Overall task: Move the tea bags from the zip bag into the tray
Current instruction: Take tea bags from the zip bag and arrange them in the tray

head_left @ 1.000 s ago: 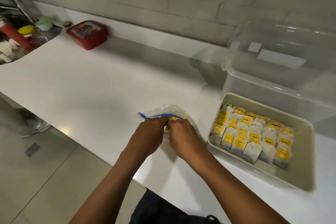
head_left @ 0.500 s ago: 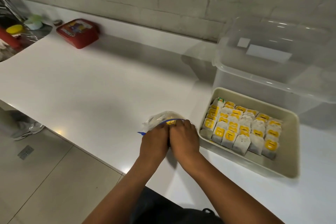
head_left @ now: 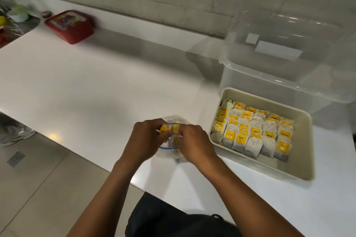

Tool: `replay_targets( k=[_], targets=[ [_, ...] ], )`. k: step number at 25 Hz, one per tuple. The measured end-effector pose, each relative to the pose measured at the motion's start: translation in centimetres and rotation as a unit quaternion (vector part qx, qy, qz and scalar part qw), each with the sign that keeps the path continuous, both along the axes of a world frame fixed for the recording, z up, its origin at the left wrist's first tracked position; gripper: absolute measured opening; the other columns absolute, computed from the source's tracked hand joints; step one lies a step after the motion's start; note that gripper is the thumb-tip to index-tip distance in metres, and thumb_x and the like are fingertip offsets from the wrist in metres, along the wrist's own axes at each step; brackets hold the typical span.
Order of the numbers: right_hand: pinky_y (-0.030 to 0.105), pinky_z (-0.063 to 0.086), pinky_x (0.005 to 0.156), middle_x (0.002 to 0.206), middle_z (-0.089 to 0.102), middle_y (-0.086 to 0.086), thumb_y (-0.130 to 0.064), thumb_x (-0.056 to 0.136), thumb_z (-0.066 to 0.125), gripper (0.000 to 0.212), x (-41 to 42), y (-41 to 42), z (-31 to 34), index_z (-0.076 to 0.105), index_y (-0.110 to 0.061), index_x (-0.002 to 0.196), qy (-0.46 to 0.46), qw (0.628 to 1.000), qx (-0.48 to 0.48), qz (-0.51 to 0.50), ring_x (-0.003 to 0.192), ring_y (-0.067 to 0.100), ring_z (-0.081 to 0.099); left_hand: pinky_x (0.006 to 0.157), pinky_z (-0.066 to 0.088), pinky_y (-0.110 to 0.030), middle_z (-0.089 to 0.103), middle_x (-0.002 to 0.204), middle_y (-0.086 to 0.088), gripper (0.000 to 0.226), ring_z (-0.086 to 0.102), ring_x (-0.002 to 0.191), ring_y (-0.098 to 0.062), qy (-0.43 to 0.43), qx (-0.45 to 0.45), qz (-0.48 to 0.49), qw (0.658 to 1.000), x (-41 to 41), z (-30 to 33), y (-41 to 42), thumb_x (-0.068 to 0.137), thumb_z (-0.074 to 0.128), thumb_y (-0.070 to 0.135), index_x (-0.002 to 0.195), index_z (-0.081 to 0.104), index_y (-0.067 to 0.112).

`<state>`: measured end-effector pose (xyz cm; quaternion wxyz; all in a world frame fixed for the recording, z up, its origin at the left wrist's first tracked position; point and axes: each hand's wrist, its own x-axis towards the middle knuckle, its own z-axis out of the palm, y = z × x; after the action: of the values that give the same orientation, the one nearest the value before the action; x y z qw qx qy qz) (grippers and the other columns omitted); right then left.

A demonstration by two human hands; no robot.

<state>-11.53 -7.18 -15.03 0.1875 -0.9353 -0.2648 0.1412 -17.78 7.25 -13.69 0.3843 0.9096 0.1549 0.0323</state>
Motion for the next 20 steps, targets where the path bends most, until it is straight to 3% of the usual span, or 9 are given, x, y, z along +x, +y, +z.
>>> replay_targets(
  k=[3, 8, 11, 16, 20],
  targets=[
    [0.029, 0.040, 0.069, 0.097, 0.069, 0.006, -0.020, 0.092, 0.050, 0.012, 0.2, -0.1, 0.0, 0.062, -0.022, 0.090, 0.048, 0.997, 0.042, -0.038, 0.093, 0.029, 0.061, 0.071, 0.058, -0.031, 0.072, 0.073, -0.002, 0.008, 0.070, 0.067, -0.017, 0.019, -0.188, 0.059, 0.980, -0.4, 1.3, 0.7, 0.089, 0.072, 0.023, 0.085, 0.073, 0.016],
    [0.036, 0.049, 0.075, 0.085, 0.068, -0.003, -0.024, 0.090, 0.052, 0.010, 0.3, 0.0, 1.1, 0.059, -0.020, 0.083, 0.064, 0.989, 0.120, -0.057, 0.088, 0.024, 0.059, 0.077, 0.059, -0.035, 0.069, 0.084, -0.007, 0.022, 0.063, 0.068, -0.018, 0.017, -0.441, 0.121, 0.889, -0.7, 2.3, 0.7, 0.095, 0.063, 0.021, 0.096, 0.068, -0.001],
    [0.036, 0.049, 0.078, 0.084, 0.067, -0.007, -0.023, 0.090, 0.056, 0.008, 0.6, -0.2, 2.1, 0.062, -0.020, 0.086, 0.056, 0.984, 0.159, -0.064, 0.088, 0.021, 0.059, 0.077, 0.058, -0.034, 0.069, 0.092, -0.008, 0.006, 0.064, 0.067, -0.016, 0.012, -0.492, 0.118, 0.862, -0.8, 2.5, 0.7, 0.092, 0.064, 0.012, 0.096, 0.066, 0.008],
    [0.026, 0.049, 0.074, 0.082, 0.069, -0.011, -0.023, 0.089, 0.063, 0.007, 1.1, -1.4, 3.6, 0.069, -0.024, 0.090, 0.094, 0.967, 0.217, -0.099, 0.081, 0.011, 0.063, 0.076, 0.058, -0.030, 0.070, 0.102, -0.009, 0.022, 0.069, 0.086, -0.021, -0.031, -0.527, 0.106, 0.842, -0.8, 2.4, 0.6, 0.080, 0.066, -0.008, 0.095, 0.066, 0.009],
    [0.034, 0.056, 0.072, 0.081, 0.074, 0.000, -0.016, 0.088, 0.063, 0.012, 1.3, -1.9, 3.9, 0.073, -0.023, 0.091, 0.243, 0.888, 0.346, -0.180, 0.075, 0.018, 0.069, 0.082, 0.058, -0.036, 0.068, 0.103, -0.013, 0.009, 0.068, 0.085, -0.027, -0.036, -0.551, 0.106, 0.827, -0.6, 2.0, 0.4, 0.078, 0.068, 0.000, 0.080, 0.065, 0.008]
  ],
)
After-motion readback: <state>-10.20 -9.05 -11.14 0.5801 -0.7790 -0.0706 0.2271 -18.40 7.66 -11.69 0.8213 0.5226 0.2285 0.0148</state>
